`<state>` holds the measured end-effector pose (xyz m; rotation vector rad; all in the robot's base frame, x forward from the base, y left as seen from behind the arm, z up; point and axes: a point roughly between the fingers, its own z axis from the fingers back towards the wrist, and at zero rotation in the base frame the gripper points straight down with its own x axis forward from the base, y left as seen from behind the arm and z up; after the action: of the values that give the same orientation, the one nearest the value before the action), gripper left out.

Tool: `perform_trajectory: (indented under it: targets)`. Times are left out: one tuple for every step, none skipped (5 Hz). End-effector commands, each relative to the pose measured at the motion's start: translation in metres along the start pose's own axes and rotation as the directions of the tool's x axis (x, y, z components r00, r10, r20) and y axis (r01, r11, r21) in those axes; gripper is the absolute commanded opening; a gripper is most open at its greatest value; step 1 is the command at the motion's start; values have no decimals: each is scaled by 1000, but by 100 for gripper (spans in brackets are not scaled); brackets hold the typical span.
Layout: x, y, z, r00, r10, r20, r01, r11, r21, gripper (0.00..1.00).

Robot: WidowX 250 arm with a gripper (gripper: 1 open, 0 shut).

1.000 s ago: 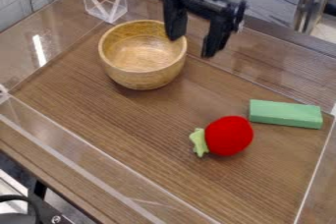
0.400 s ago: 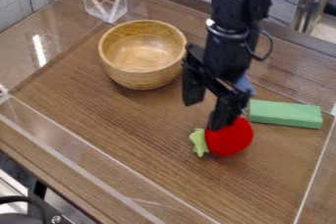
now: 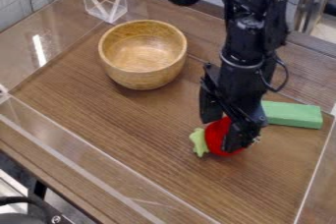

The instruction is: Move the red fruit to the left

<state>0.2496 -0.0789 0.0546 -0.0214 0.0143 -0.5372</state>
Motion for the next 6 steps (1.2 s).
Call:
perform_trajectory:
  targets:
    - [5,4,11,996,16,89,-18,1000,26,100]
    - [2,6,12,993,26,112,-29,999,27,100]
    - [0,7,12,992,27,124,-31,999,29,100]
    - [3,8,5,987,86,137,-92,995,35,100]
    - [6,9,-2,982,130,140,-137,990,39,100]
    - [10,11,1,984,111,138,-117,992,41,100]
